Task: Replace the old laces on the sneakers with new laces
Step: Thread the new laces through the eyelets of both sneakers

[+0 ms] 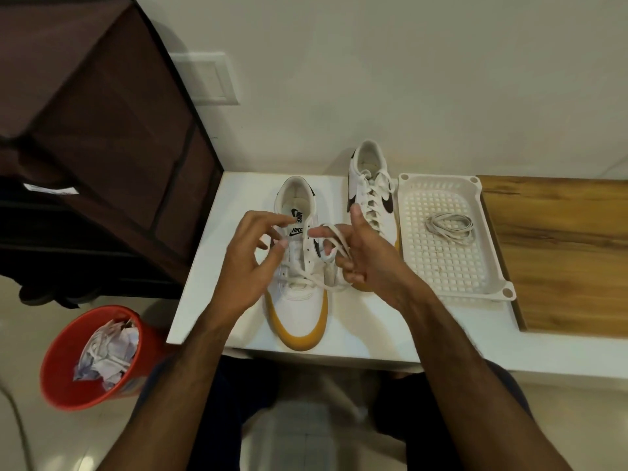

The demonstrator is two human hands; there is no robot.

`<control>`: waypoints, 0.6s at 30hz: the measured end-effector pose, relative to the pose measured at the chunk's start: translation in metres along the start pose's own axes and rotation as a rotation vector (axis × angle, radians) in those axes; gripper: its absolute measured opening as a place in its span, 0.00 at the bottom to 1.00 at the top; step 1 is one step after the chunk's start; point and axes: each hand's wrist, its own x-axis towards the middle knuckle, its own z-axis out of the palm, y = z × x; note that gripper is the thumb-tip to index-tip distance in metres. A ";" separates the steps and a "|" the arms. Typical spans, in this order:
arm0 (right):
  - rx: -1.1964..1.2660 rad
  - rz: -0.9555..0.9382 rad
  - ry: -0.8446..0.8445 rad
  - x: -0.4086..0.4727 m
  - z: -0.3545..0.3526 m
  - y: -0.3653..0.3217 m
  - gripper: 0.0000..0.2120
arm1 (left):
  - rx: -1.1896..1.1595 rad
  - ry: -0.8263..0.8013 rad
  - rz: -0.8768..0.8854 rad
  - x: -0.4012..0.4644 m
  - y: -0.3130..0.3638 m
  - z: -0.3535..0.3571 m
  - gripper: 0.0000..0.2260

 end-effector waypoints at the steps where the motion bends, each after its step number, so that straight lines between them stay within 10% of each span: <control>1: 0.014 0.010 -0.023 0.001 0.005 0.003 0.40 | 0.039 -0.061 0.063 -0.002 0.004 0.004 0.11; 6: 0.297 0.007 -0.064 0.006 0.017 0.012 0.42 | 0.337 -0.155 0.144 -0.014 0.005 0.039 0.18; 18: 0.318 -0.006 -0.182 0.010 0.018 0.021 0.41 | -0.041 -0.057 -0.422 -0.006 0.003 0.041 0.13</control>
